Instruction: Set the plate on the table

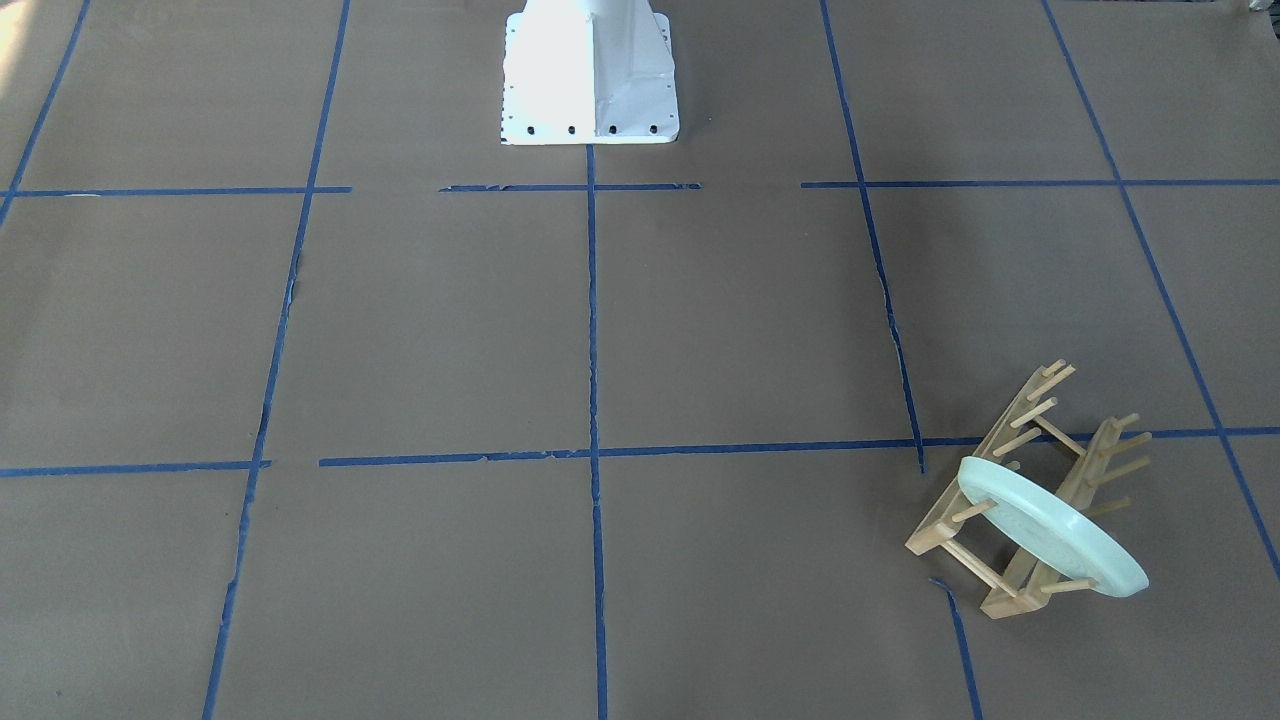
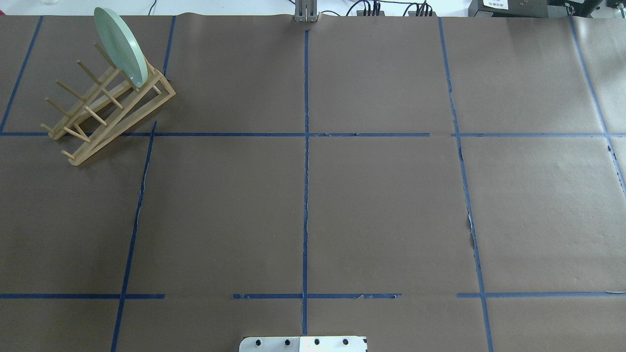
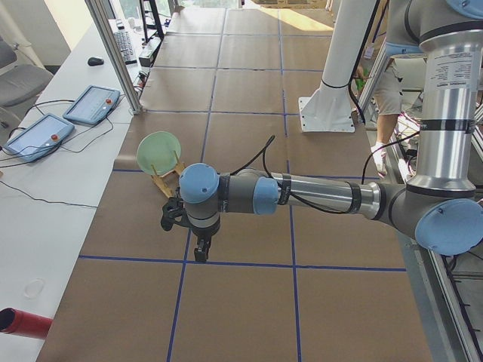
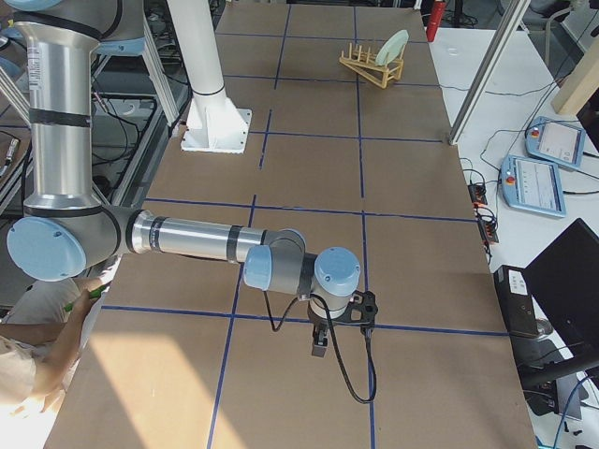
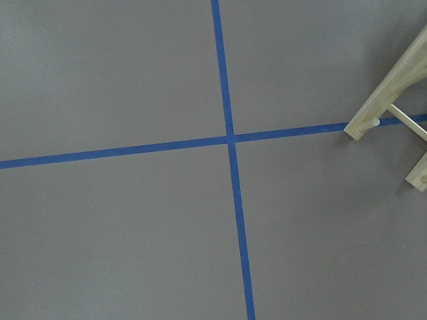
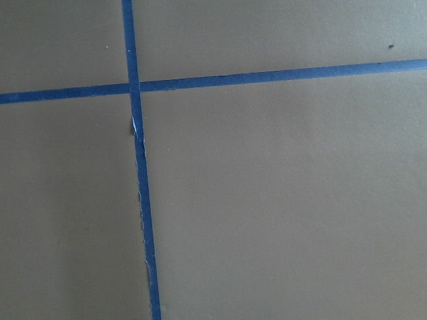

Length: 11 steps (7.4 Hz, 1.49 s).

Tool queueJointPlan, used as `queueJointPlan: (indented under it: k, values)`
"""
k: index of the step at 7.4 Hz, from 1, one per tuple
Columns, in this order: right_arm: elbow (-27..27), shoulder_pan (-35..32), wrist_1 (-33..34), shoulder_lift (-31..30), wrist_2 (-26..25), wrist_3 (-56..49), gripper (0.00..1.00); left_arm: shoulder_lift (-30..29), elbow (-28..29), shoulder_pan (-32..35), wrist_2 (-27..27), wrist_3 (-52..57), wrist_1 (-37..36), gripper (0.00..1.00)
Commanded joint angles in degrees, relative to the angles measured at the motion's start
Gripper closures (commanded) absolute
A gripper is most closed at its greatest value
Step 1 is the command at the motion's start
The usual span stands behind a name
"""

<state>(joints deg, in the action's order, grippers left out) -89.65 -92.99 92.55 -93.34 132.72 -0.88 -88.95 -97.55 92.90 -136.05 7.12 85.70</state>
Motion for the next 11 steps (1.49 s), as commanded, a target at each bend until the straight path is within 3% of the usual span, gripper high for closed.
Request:
queueJointPlan:
  k: [1, 3, 5, 6, 7, 8, 9, 11]
  values:
    - [0.0, 0.0, 0.0, 0.0, 0.0, 0.0, 0.0, 0.0, -0.4, 0.0, 0.1, 0.1, 0.0, 0.0]
    - [0.0, 0.0, 0.0, 0.0, 0.0, 0.0, 0.0, -0.8, -0.4, 0.0, 0.6, 0.1, 0.0, 0.0]
    - [0.0, 0.0, 0.0, 0.0, 0.0, 0.0, 0.0, -7.8, 0.6, -0.9, 0.4, -0.4, 1.0, 0.0]
    - [0.0, 0.0, 0.0, 0.0, 0.0, 0.0, 0.0, -11.2, 2.7, -1.1, 0.5, -0.4, 7.4, 0.0]
    - [0.0, 0.0, 0.0, 0.0, 0.0, 0.0, 0.0, -14.2, 8.9, -1.1, 0.4, -1.0, 17.6, 0.0]
    - [0.0, 0.0, 0.0, 0.0, 0.0, 0.0, 0.0, -15.5, 12.5, -1.3, -0.4, -9.0, 21.2, 0.0]
    - [0.0, 0.0, 0.0, 0.0, 0.0, 0.0, 0.0, -16.8, 12.6, -1.8, -3.1, -23.5, 26.7, 0.0]
    - [0.0, 0.0, 0.0, 0.0, 0.0, 0.0, 0.0, -17.6, 14.7, -7.2, -6.7, -46.5, 43.1, 0.0]
